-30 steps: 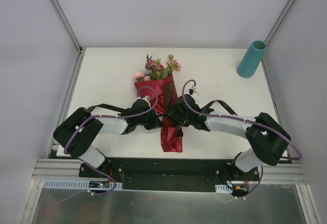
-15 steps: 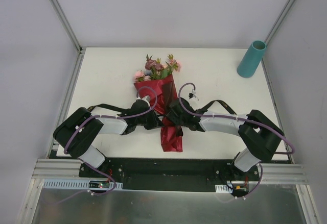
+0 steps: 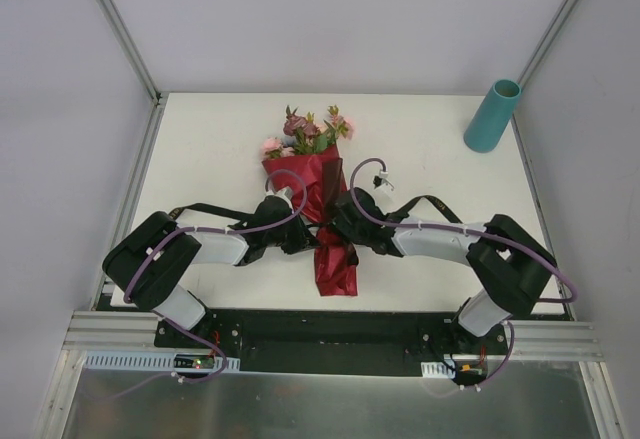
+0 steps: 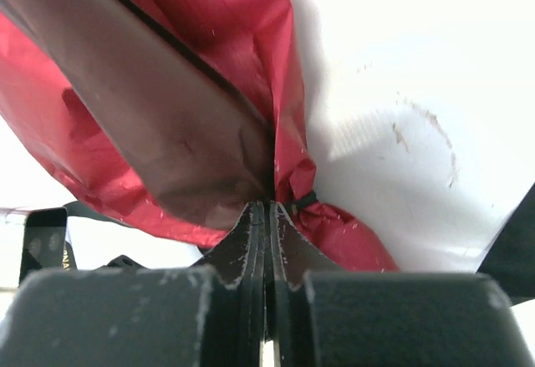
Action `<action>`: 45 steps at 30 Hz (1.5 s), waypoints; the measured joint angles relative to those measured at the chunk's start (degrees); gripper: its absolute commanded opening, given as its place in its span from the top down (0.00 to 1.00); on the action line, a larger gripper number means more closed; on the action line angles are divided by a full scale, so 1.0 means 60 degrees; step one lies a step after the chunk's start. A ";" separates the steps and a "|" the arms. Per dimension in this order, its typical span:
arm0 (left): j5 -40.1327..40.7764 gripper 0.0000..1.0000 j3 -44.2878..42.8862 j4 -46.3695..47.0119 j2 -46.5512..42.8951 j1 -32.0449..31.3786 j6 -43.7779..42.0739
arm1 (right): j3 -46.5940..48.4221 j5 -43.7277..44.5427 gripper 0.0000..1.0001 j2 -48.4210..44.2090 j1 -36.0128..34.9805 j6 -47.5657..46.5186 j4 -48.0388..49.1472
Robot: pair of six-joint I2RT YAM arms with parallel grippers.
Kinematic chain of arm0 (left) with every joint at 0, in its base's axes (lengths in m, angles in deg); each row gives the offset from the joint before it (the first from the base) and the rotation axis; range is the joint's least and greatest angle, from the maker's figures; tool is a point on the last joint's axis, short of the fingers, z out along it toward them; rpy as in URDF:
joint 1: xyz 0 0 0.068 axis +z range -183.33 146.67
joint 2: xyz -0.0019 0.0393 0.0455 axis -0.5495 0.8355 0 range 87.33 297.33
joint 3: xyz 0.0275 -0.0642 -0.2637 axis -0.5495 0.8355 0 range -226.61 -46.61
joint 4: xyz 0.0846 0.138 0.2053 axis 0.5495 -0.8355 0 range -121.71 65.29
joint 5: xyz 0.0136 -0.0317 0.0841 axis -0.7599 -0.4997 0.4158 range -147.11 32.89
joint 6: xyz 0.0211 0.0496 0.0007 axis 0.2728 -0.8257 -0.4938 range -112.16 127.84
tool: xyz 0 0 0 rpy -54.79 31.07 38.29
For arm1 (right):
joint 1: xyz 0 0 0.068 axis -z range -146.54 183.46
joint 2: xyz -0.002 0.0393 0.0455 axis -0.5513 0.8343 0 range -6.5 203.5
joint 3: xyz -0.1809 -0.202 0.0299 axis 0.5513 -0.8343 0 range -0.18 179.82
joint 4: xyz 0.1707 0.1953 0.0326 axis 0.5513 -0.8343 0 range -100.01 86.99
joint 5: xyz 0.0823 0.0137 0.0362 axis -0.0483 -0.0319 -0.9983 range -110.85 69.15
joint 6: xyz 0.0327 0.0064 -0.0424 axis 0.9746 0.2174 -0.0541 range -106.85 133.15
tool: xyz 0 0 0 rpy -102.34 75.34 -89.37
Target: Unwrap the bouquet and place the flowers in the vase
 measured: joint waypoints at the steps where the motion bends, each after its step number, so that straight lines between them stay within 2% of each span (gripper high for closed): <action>1: 0.0022 1.00 0.0000 0.0000 0.0000 0.0000 0.0000 | -0.0004 0.0040 1.00 -0.0051 0.0051 -0.0146 0.0040; 10: 0.0033 1.00 0.0007 -0.0007 0.0000 0.0000 -0.0004 | -0.0033 0.0222 0.99 -0.1020 0.0219 -0.0922 0.0240; 12: 0.0033 1.00 0.0007 -0.0007 0.0000 0.0000 -0.0004 | -0.0138 0.0025 0.85 -0.1024 0.0208 -0.0805 0.0302; 15: 0.0033 1.00 0.0007 -0.0007 0.0000 0.0000 -0.0004 | -0.0324 -0.0211 0.76 -0.1024 0.0131 -0.0495 0.0266; 30: 0.0033 1.00 0.0007 -0.0044 -0.0018 0.0000 -0.0011 | -0.0149 -0.0645 0.68 -0.0015 -0.0098 0.0401 0.0047; 32: 0.0044 1.00 0.0007 -0.0044 -0.0018 0.0000 -0.0018 | -0.0011 -0.0616 0.72 0.0066 -0.0124 0.0466 -0.0036; 36: 0.0135 1.00 0.0011 -0.0062 -0.0040 0.0004 -0.0018 | 0.0193 -0.0546 0.99 0.0288 -0.0131 0.0499 -0.0182; 45: 0.0193 1.00 0.0011 -0.0153 -0.0215 0.0004 -0.0022 | 0.0171 0.0007 1.00 0.0222 -0.0153 0.0047 -0.0091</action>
